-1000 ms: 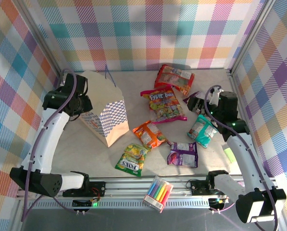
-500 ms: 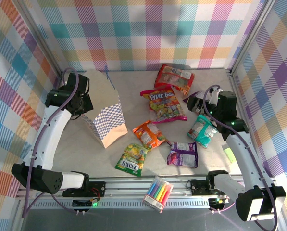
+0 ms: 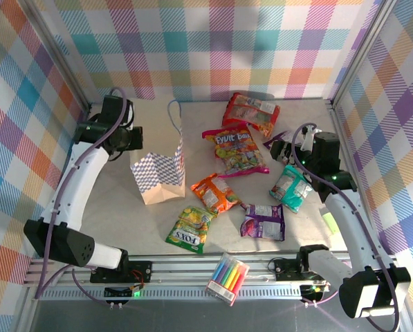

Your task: Place the snacks into the paper bag

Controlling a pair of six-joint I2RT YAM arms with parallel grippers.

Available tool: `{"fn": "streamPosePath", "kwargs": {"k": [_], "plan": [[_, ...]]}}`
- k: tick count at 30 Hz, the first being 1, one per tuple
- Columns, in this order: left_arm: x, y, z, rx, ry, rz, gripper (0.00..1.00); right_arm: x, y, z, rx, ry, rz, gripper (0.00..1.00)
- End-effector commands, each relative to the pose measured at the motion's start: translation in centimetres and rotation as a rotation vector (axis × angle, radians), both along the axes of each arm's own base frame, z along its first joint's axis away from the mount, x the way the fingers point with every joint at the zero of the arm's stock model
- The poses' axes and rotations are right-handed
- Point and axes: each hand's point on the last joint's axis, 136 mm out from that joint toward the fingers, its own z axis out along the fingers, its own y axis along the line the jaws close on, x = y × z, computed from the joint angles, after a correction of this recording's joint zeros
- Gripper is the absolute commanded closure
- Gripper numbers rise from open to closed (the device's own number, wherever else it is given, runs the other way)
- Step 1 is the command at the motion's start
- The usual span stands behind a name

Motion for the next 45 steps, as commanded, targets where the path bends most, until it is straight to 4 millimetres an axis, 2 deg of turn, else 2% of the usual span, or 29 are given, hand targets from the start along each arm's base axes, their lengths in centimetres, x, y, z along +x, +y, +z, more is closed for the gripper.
{"fn": "streamPosePath", "kwargs": {"k": [1, 6, 10, 12, 16, 23, 29, 35, 41, 45], "plan": [[2.6, -1.7, 1.4, 0.011, -0.094, -0.131, 1.0, -0.1, -0.1, -0.2, -0.027, -0.005, -0.001, 0.01], [4.9, -2.9, 0.3, 0.001, -0.086, -0.177, 1.0, 0.1, -0.2, -0.1, -0.036, 0.007, -0.005, 0.01], [6.0, -2.2, -1.0, 0.037, -0.038, -0.124, 0.98, 0.3, -0.1, -0.4, -0.026, 0.026, -0.008, 0.01], [6.1, -1.9, -1.5, 0.046, -0.02, -0.111, 0.91, 0.4, 0.0, -0.6, -0.022, 0.036, -0.006, 0.01], [6.0, -2.2, -1.2, 0.038, -0.009, -0.13, 0.83, 0.5, -0.1, -0.7, -0.025, 0.048, -0.007, 0.01], [5.5, -1.9, 1.0, 0.066, -0.069, -0.151, 0.69, 0.7, 0.0, -0.3, -0.018, 0.044, -0.009, 0.01], [5.3, -1.8, 1.1, 0.071, -0.061, -0.161, 0.47, 0.7, 0.1, -0.6, -0.016, 0.054, -0.006, 0.01], [4.9, -2.0, 0.8, 0.048, -0.055, -0.165, 0.42, 0.8, 0.2, -0.3, -0.025, 0.056, 0.005, 0.01], [3.5, -3.6, 2.3, 0.016, -0.124, -0.304, 0.41, 0.8, 0.1, -0.3, -0.028, 0.053, 0.001, 0.01], [2.7, -3.6, 2.9, 0.039, -0.151, -0.346, 0.39, 0.5, 0.0, -0.5, -0.029, 0.057, -0.002, 0.01]]}}
